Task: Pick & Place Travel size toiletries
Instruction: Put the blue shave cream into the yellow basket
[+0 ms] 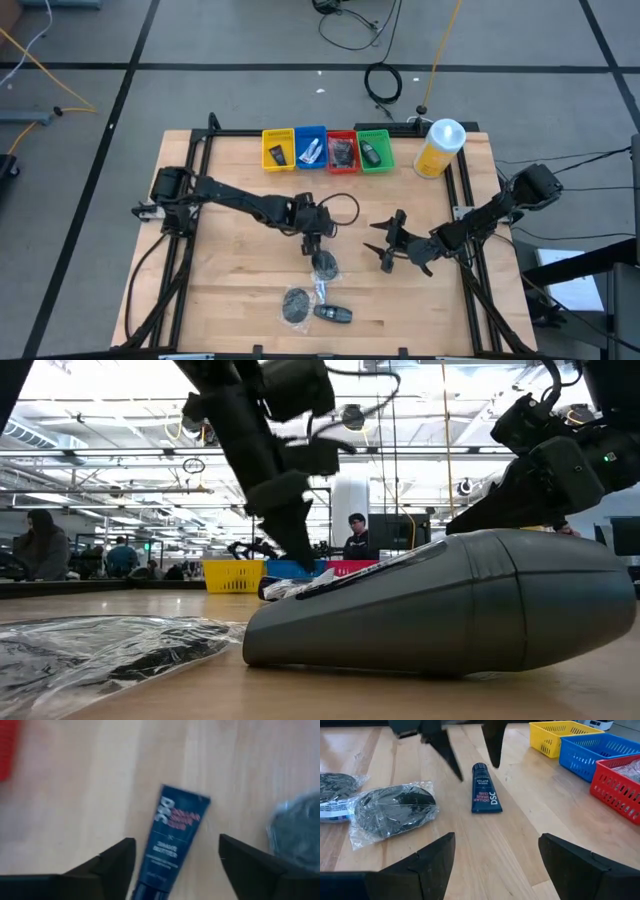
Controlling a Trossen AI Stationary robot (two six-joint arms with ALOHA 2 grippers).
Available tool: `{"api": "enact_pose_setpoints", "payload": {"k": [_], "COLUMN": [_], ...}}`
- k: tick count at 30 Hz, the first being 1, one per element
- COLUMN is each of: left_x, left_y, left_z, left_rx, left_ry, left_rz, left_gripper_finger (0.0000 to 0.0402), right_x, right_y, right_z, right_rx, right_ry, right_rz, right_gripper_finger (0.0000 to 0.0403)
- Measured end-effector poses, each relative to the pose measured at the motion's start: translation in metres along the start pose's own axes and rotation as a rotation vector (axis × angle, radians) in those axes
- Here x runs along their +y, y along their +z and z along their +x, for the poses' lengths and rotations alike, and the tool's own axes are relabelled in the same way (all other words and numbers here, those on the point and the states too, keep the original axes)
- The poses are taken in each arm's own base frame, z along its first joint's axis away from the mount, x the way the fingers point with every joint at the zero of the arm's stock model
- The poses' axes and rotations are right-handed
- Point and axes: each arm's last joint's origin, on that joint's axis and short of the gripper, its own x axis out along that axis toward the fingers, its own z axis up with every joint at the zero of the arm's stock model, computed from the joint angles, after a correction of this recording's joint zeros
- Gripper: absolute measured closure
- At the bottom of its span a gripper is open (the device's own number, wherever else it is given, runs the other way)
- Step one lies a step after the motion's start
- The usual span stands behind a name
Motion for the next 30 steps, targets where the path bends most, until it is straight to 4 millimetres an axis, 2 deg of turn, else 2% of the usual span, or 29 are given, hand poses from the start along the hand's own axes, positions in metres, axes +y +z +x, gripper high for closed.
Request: {"api": "enact_pose_setpoints", "payload": {"k": [5,9,13,24,30], "left_x": [0.003,0.005,0.006,0.008,-0.001], "left_y": [-0.008,-0.010,-0.010,-0.017,-0.018], "left_z": [0.019,0.026,0.028,0.026,0.019], "left_rx": [0.074,0.087,0.090,0.169,0.169], "left_ry": [-0.051,-0.052,-0.057,-0.026,0.001], "left_rz": [0.122,0.115,0.095,-0.013,-0.101], "left_gripper_finger": [0.0065,0.0072,0.0122,0.0301,0.0351], "right_x": [0.000,0.000,0.000,0.000,0.000], "right_y": [0.000,0.000,0.000,0.001,0.001], "right_z": [0.000,0.000,0.000,0.000,0.000], "right_rx": [-0.001,0.000,0.000,-0.005,-0.004], "right_ry": [0.001,0.001,0.001,0.002,0.002], "right_rz": [0.000,-0.002,-0.001,0.004,0.007], "right_gripper_finger": [0.0126,0.0126,0.0126,0.0126,0.0126]}}
